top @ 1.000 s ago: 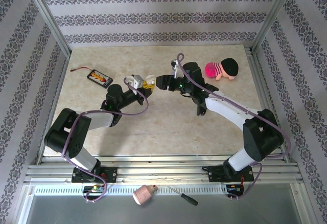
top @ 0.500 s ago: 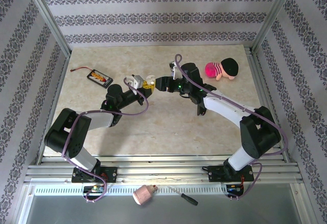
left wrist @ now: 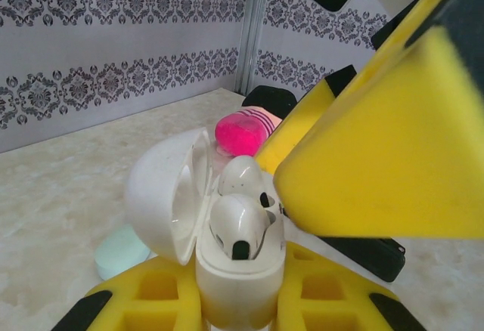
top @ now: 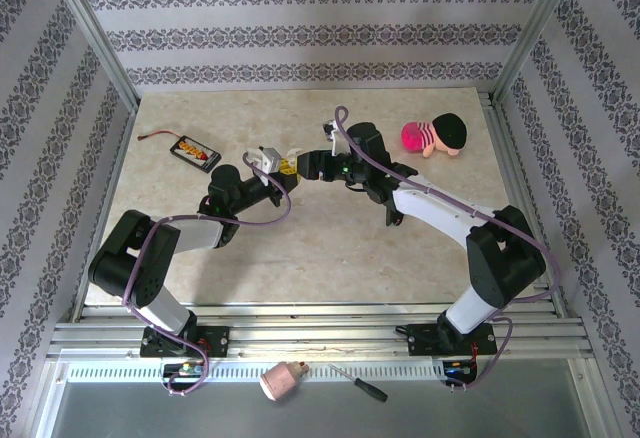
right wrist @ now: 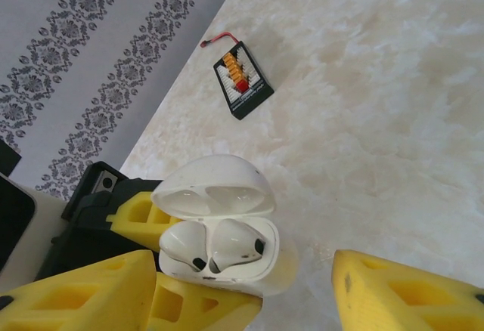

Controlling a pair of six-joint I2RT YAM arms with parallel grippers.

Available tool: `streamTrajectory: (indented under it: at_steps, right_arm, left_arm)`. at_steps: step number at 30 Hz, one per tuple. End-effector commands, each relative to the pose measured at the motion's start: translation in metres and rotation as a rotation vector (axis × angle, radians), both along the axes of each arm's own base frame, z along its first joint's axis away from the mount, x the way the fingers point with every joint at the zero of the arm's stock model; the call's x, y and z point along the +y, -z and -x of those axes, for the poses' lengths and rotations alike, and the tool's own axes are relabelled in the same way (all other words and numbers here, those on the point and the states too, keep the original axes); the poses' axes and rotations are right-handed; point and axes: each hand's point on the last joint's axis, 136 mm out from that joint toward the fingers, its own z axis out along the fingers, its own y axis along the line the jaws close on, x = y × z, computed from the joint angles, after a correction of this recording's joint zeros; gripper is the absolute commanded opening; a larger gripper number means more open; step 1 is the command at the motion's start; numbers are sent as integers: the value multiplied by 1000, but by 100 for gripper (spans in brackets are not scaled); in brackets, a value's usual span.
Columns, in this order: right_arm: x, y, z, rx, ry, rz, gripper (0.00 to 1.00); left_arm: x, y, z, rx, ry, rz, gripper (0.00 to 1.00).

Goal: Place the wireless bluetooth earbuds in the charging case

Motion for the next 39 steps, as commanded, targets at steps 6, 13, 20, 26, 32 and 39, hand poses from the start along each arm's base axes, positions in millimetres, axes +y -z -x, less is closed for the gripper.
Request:
streamTrajectory:
  at_steps: [6, 13, 20, 26, 32, 39]
  right_arm:
    - [8, -12, 2, -35, -38, -14, 63]
    - [-7, -39, 5, -83, -12, -89, 64]
    - [-17, -32, -3, 34, 55, -34, 68]
    - [-18, -6, -12, 180, 68, 97, 69]
    - [-18, 15, -11, 287, 68, 156, 68]
    - [-25, 20, 2, 295, 50, 183, 69]
  left_arm:
    - [-6, -20, 1, -57, 38, 33, 0]
    - [-11, -13, 11, -145, 100, -3, 0]
    - [-12, -13, 17, -270, 118, -79, 0]
    - [-11, -14, 20, -342, 118, -137, 0]
    - [-9, -9, 17, -338, 100, -174, 0]
    - [-5, -10, 8, -290, 52, -149, 0]
